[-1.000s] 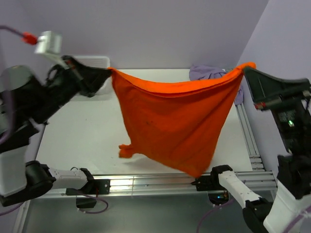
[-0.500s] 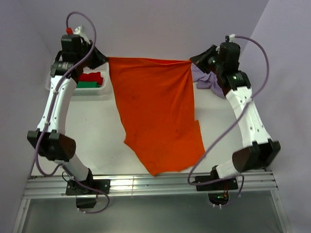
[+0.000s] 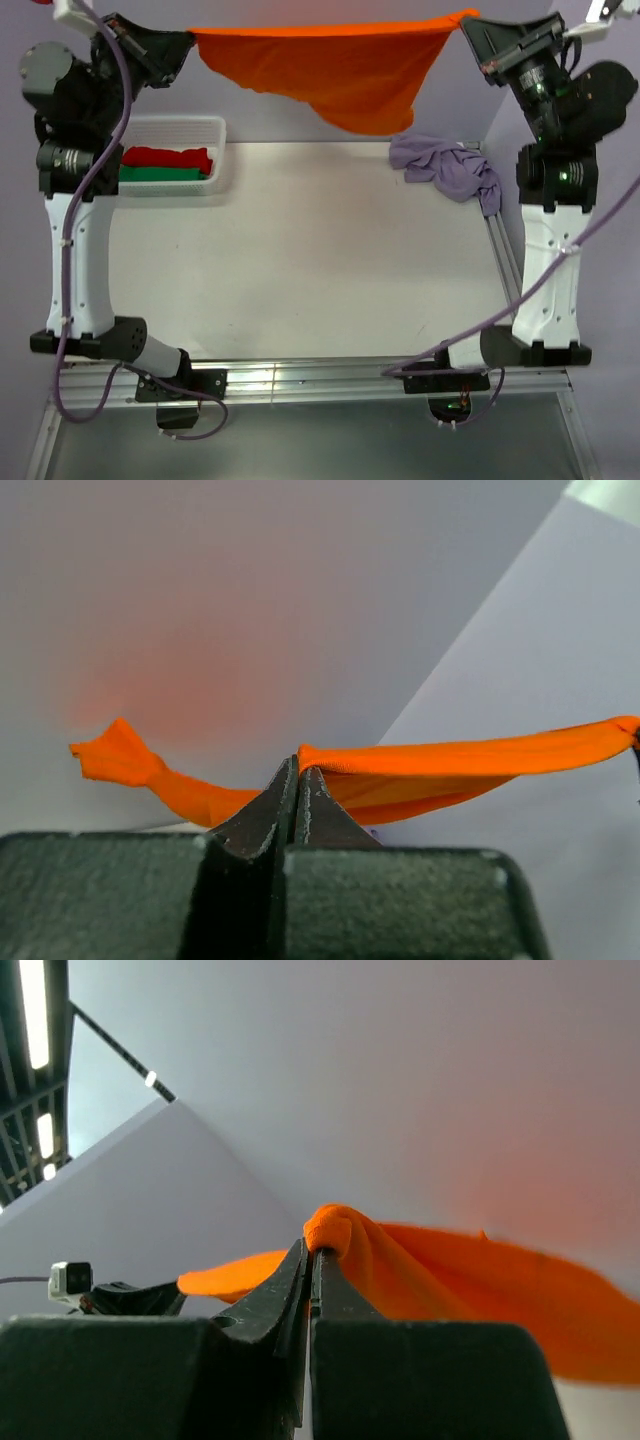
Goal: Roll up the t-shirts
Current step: Flatten the tshirt
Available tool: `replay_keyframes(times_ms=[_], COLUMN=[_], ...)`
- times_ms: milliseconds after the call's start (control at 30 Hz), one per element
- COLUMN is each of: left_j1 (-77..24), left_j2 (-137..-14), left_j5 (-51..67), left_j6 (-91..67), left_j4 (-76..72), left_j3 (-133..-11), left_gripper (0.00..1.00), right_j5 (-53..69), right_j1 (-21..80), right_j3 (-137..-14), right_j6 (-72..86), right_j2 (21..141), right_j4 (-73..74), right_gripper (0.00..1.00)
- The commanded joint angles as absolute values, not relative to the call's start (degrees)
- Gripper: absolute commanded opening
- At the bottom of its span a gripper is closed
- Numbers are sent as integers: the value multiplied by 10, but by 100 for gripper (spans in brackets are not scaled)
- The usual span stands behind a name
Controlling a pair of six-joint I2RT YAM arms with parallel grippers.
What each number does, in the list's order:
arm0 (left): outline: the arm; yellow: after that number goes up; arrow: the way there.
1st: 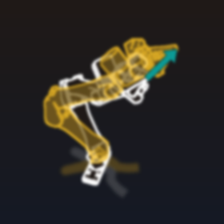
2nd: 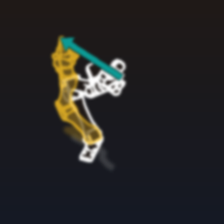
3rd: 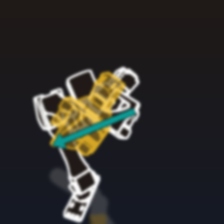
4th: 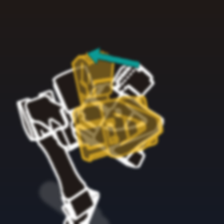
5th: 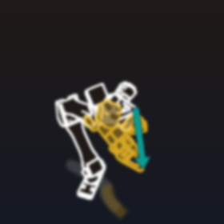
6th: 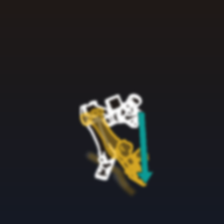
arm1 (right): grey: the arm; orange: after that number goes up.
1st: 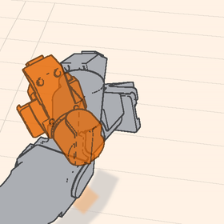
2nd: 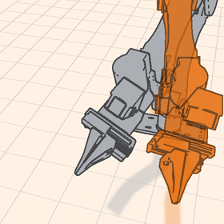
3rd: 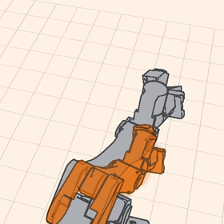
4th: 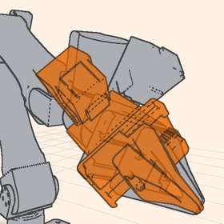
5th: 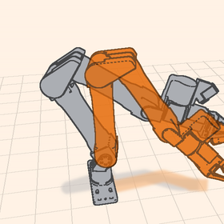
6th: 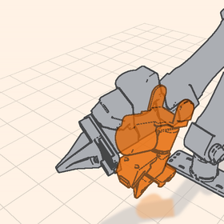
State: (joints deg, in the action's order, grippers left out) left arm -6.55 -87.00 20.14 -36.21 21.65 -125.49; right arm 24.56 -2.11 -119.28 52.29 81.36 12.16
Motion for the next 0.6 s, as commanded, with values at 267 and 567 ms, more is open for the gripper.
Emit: replay_keyframes(times_ms=[267, 567], left_j1=[-76, -275], left_j2=[-734, -632], left_j5=[244, 154], left_j6=[-344, -399], left_j4=[92, 155], left_j3=[-750, -525], left_gripper=[0, 0], right_j5=[300, 176], right_j1=[-68, -68], right_j3=[-634, -397], right_j6=[582, 530], right_j2=[639, 497], right_j4=[26, 210], right_gripper=[0, 0])
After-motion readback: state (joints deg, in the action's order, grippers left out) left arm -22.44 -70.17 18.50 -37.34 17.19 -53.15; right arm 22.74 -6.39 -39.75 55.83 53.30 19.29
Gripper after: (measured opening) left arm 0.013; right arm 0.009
